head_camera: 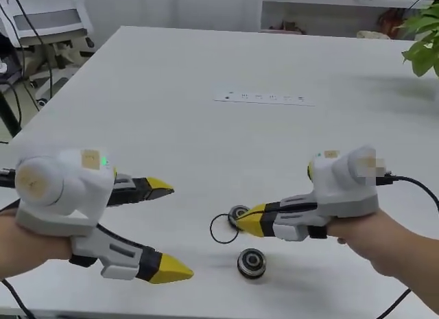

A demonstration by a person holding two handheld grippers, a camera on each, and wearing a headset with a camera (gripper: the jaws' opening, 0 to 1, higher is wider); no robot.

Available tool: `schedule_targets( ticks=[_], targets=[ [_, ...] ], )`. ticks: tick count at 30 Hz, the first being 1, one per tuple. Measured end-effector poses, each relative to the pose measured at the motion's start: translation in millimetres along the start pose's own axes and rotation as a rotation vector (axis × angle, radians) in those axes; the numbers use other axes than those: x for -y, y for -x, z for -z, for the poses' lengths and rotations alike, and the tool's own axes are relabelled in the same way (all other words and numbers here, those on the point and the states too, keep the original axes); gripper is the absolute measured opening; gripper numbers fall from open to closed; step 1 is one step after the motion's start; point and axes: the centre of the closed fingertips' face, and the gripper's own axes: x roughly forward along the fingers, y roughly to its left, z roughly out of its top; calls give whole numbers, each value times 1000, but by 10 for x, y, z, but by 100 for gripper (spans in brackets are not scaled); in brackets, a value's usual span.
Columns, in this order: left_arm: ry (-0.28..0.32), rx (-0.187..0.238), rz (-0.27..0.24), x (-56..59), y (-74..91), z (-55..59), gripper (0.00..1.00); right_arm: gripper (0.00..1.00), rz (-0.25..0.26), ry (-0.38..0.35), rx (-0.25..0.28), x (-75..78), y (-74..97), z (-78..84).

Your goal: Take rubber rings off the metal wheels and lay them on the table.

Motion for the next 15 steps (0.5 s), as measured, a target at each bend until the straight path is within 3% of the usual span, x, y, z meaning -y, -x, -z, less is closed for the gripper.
schedule_targets(
  ticks=[10, 15],
  targets=[
    [31, 4, -29, -67, 70, 77, 84, 0, -1, 40, -70, -7, -226, 85],
    [64, 23, -33, -78, 82, 57, 85, 0, 0, 62, -99, -30, -320, 127]
  ],
)
